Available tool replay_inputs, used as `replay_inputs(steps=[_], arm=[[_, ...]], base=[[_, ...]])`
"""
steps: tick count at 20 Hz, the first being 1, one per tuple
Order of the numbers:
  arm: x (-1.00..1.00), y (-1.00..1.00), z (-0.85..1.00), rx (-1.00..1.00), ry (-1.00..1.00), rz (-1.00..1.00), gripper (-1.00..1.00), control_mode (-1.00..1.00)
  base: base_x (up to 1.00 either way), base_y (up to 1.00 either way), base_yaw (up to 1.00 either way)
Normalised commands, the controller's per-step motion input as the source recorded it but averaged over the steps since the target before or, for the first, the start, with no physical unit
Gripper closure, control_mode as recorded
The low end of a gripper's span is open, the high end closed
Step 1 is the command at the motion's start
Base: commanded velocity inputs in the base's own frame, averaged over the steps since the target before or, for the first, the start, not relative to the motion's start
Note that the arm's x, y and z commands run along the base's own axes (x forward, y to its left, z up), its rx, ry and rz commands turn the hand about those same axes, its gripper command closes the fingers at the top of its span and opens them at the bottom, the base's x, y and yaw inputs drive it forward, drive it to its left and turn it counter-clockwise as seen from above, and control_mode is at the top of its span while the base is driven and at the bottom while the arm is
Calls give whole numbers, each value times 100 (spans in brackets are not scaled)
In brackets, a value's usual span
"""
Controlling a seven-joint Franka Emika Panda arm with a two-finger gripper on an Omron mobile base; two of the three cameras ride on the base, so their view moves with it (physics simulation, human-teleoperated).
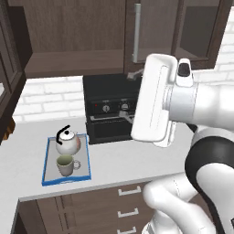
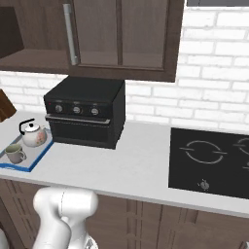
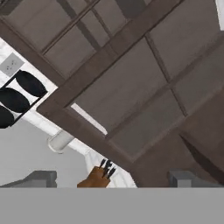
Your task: Pick the kettle from the counter and place it on the tray. Then pick the mug from the cabinet and place it on the tray. Then close the cabinet doors.
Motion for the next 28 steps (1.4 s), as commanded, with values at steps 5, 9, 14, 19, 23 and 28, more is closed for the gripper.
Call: replay_inputs(steps=[5,9,14,19,23,28], arm=[[-51,39,9,-28,0,-2,-100,-100],[-54,43,1,-17,-12,-4,-100,-100],[-40,56,0,-3,-25,-10,-100,-100],[-14,58,0,-2,-11,-16,-100,-100],[-16,49,0,0,-1,-13,-100,-100],[-19,48,0,0,0,-1,-100,-100]], base=[[0,0,0],[0,0,0],[0,0,0],[0,0,0],[0,0,0],[0,0,0]])
